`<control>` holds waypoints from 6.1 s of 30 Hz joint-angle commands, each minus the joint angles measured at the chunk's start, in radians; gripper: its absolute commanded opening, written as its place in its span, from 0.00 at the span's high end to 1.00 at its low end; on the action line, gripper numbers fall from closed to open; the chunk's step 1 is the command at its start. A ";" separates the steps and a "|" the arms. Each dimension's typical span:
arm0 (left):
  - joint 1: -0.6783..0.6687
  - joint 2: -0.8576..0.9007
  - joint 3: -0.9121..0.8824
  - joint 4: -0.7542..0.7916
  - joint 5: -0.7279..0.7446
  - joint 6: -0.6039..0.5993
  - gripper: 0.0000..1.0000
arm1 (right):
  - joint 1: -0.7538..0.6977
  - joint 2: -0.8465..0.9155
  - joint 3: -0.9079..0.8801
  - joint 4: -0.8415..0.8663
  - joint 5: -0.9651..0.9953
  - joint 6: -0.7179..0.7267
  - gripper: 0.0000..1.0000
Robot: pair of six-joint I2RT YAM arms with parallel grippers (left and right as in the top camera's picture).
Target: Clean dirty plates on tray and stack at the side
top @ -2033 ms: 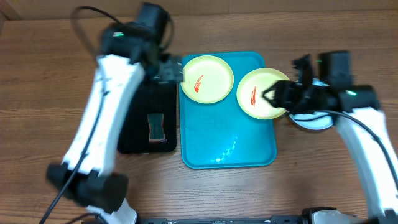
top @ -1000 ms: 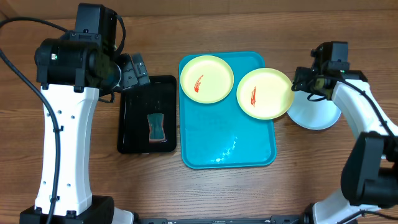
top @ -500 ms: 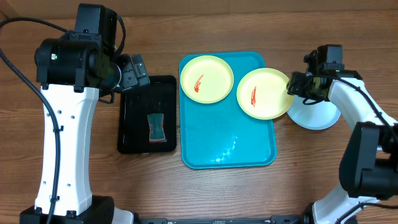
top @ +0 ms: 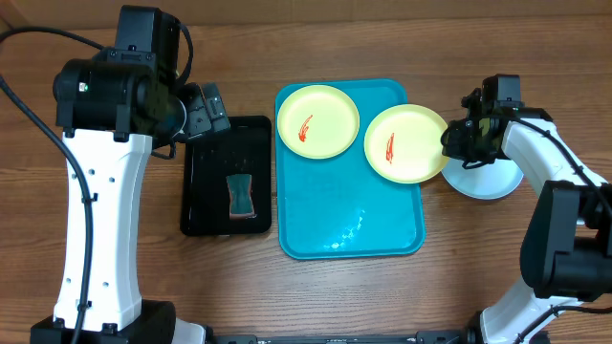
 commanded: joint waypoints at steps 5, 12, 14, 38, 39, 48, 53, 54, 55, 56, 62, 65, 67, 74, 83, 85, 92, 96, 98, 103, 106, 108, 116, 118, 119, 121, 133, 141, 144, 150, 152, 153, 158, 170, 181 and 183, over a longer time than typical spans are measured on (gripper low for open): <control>-0.002 0.005 0.010 -0.002 -0.016 0.020 0.00 | 0.005 -0.015 0.023 -0.124 -0.010 0.053 0.96; -0.002 0.005 0.010 -0.002 -0.016 0.020 0.00 | 0.039 -0.100 0.022 -0.389 -0.048 0.098 0.96; -0.002 0.005 0.010 -0.002 -0.016 0.020 0.00 | 0.072 -0.107 0.021 -0.436 -0.061 0.112 0.96; -0.008 0.005 -0.053 -0.006 0.034 0.084 0.00 | 0.283 -0.258 -0.007 -0.278 0.044 0.222 0.68; -0.011 0.005 -0.082 -0.005 0.037 0.084 0.00 | 0.276 -0.290 0.000 -0.277 0.043 0.197 0.64; -0.028 0.011 -0.521 0.212 0.142 0.083 0.14 | 0.267 -0.428 0.004 -0.328 0.038 0.177 0.53; -0.031 0.029 -0.751 0.400 0.161 0.079 0.32 | 0.266 -0.423 0.003 -0.362 0.033 0.177 0.53; -0.031 0.032 -0.793 0.444 0.159 0.079 0.33 | 0.266 -0.423 0.003 -0.366 0.033 0.177 0.53; -0.031 0.037 -0.829 0.488 0.161 0.079 0.37 | 0.266 -0.423 0.003 -0.368 0.033 0.177 0.53; -0.031 0.039 -0.860 0.528 0.163 0.079 0.40 | 0.266 -0.423 0.003 -0.369 0.033 0.177 0.53; -0.031 0.064 -0.990 0.736 0.160 0.080 0.51 | 0.266 -0.423 0.003 -0.372 0.033 0.177 0.55; -0.031 0.090 -1.006 0.782 0.139 0.079 0.51 | 0.266 -0.423 0.003 -0.380 0.033 0.181 0.57; -0.031 0.117 -1.006 0.795 0.117 0.079 0.51 | 0.266 -0.423 0.003 -0.385 0.033 0.181 0.58; -0.031 0.216 -1.004 0.824 0.134 0.080 0.96 | 0.266 -0.420 0.003 -0.389 0.037 0.194 0.59; -0.030 0.209 -0.838 0.629 0.111 0.080 0.96 | 0.172 -0.389 -0.031 -0.409 0.122 0.358 0.58; -0.030 0.209 -0.772 0.570 0.099 0.083 0.96 | 0.147 -0.385 -0.042 -0.403 0.045 0.238 0.58; -0.030 0.209 -0.581 0.418 0.080 0.103 0.96 | 0.134 -0.380 -0.106 -0.396 -0.077 0.121 0.56; -0.030 0.209 -0.520 0.370 0.081 0.102 0.96 | 0.134 -0.380 -0.197 -0.303 -0.114 0.128 0.54; -0.030 0.209 -0.500 0.352 0.081 0.103 0.96 | 0.134 -0.380 -0.250 -0.250 -0.142 0.128 0.54; -0.030 0.207 -0.455 0.309 0.082 0.114 0.96 | 0.135 -0.380 -0.358 -0.122 -0.201 0.128 0.53; -0.032 0.205 -0.438 0.293 0.087 0.121 0.96 | 0.150 -0.380 -0.398 -0.049 -0.204 0.127 0.53; -0.032 0.205 -0.432 0.283 0.095 0.121 0.96 | 0.175 -0.380 -0.413 -0.014 -0.204 0.127 0.53; -0.031 0.205 -0.426 0.277 0.149 0.126 0.96 | 0.338 -0.343 -0.424 0.103 -0.020 0.212 0.53; -0.031 0.205 -0.422 0.275 0.156 0.134 0.96 | 0.357 -0.318 -0.424 0.120 0.013 0.219 0.53; -0.031 0.205 -0.415 0.274 0.172 0.149 0.96 | 0.359 -0.300 -0.424 0.131 0.015 0.220 0.53; -0.032 0.205 -0.401 0.264 0.183 0.151 0.96 | 0.359 -0.278 -0.424 0.143 0.019 0.229 0.53; -0.217 0.208 -0.366 0.407 0.319 0.111 0.96 | 0.358 -0.235 -0.424 0.152 0.015 0.234 0.89; -0.439 0.302 -0.383 0.630 0.308 0.003 0.96 | 0.358 -0.235 -0.424 0.148 0.015 0.234 0.89; -0.476 0.387 -0.383 0.630 0.324 -0.020 0.96 | 0.358 -0.235 -0.424 0.142 0.016 0.234 0.89; -0.483 0.532 -0.383 0.558 0.362 -0.064 0.96 | 0.358 -0.235 -0.424 0.141 0.015 0.234 0.89; -0.479 0.572 -0.383 0.542 0.313 -0.063 0.96 | 0.358 -0.235 -0.424 0.141 0.015 0.234 0.89; -0.476 0.585 -0.383 0.528 0.277 -0.064 0.96 | 0.358 -0.235 -0.424 0.141 0.016 0.234 0.89; -0.470 0.619 -0.383 0.497 0.151 -0.050 0.96 | 0.358 -0.235 -0.424 0.135 0.015 0.234 0.89; -0.530 0.627 -0.385 0.715 0.512 -0.013 0.96 | 0.358 -0.235 -0.424 0.134 0.015 0.234 0.89; -0.512 0.627 -0.385 0.486 0.165 -0.165 0.96 | 0.358 -0.235 -0.424 0.122 0.015 0.234 0.89; -0.483 0.627 -0.384 0.455 0.114 -0.177 0.96 | 0.358 -0.235 -0.424 0.120 0.015 0.233 0.89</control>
